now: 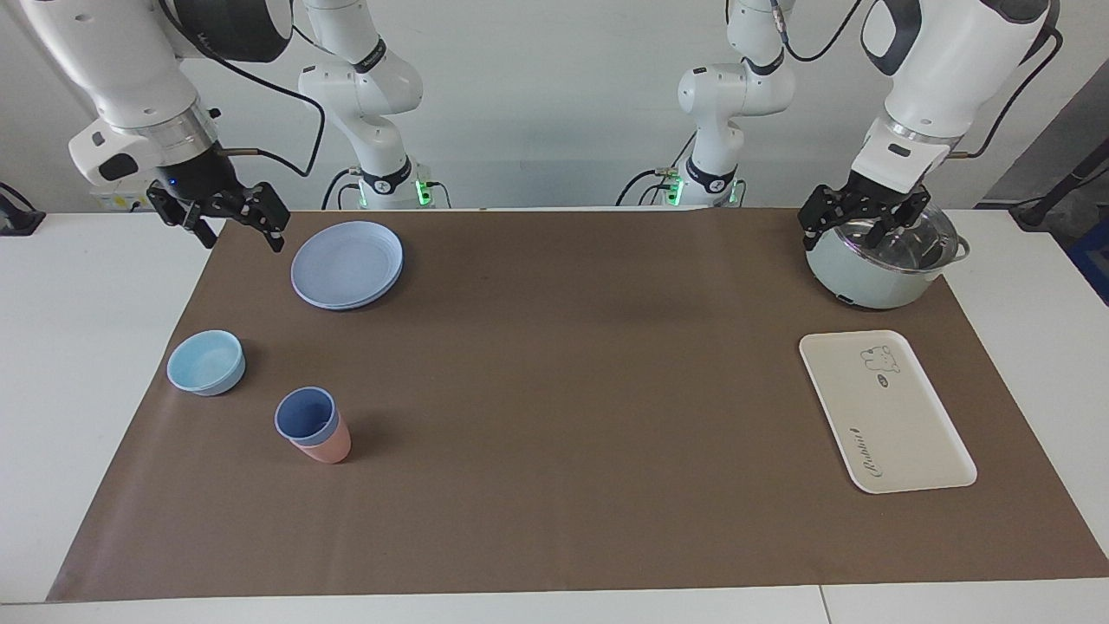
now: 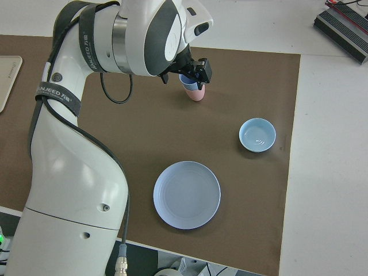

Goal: Place cup on tray

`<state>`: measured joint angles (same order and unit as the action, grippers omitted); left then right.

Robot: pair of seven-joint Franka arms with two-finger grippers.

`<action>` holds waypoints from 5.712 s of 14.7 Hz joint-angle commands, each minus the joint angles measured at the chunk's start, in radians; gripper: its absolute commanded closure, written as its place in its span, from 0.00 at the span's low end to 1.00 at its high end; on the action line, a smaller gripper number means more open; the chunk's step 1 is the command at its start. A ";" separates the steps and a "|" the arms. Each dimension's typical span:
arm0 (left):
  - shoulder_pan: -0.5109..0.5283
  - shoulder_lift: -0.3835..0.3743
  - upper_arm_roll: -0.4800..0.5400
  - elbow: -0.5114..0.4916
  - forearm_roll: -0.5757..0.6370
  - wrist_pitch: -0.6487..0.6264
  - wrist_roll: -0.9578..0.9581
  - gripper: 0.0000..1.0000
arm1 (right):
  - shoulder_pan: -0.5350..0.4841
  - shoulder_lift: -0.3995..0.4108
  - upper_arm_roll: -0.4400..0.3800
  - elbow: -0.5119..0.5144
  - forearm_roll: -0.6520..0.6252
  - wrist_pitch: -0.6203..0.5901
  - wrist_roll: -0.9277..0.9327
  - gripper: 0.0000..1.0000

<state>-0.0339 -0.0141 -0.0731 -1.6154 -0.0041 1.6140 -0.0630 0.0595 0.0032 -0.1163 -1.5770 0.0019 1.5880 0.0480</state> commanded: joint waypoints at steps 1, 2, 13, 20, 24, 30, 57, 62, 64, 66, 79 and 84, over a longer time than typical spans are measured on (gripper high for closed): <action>0.002 -0.029 0.006 -0.034 -0.013 0.007 0.006 0.00 | -0.001 -0.008 0.004 -0.011 -0.011 0.010 0.012 0.00; 0.002 -0.029 0.006 -0.032 -0.013 0.007 0.006 0.00 | -0.003 -0.006 0.004 -0.011 -0.011 0.010 0.009 0.00; 0.002 -0.029 0.006 -0.032 -0.013 0.007 0.008 0.00 | -0.053 0.003 0.003 -0.054 -0.002 0.121 -0.265 0.00; 0.002 -0.029 0.006 -0.034 -0.013 0.006 0.008 0.00 | -0.190 0.049 0.003 -0.216 0.272 0.452 -0.925 0.00; 0.002 -0.030 0.006 -0.034 -0.013 0.004 0.008 0.00 | -0.230 0.182 0.003 -0.238 0.611 0.590 -1.346 0.00; 0.002 -0.029 0.006 -0.032 -0.013 0.015 0.011 0.00 | -0.247 0.259 0.003 -0.290 0.894 0.610 -1.608 0.00; 0.002 -0.029 0.006 -0.032 -0.013 0.006 0.006 0.00 | -0.198 0.446 0.006 -0.347 1.423 0.510 -2.117 0.00; 0.002 -0.029 0.006 -0.032 -0.013 0.006 0.006 0.00 | -0.173 0.446 0.006 -0.351 1.486 0.550 -2.203 0.00; 0.002 -0.029 0.006 -0.034 -0.013 0.006 0.006 0.00 | -0.165 0.448 0.006 -0.353 1.515 0.566 -2.223 0.00; 0.002 -0.029 0.006 -0.032 -0.013 0.006 0.006 0.00 | -0.152 0.449 0.006 -0.354 1.550 0.579 -2.226 0.00; -0.015 -0.030 0.001 -0.035 -0.013 0.021 0.012 0.00 | -0.007 0.284 0.006 -0.321 1.276 0.739 -1.798 1.00; -0.012 -0.037 -0.002 -0.064 -0.087 0.059 0.017 0.00 | 0.087 0.149 0.009 -0.275 0.777 0.725 -1.300 1.00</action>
<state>-0.0459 -0.0147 -0.0811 -1.6208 -0.0321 1.6295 -0.0617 0.1174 0.1993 -0.1082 -1.8518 0.9044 2.3186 -1.3827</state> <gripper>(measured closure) 0.000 0.172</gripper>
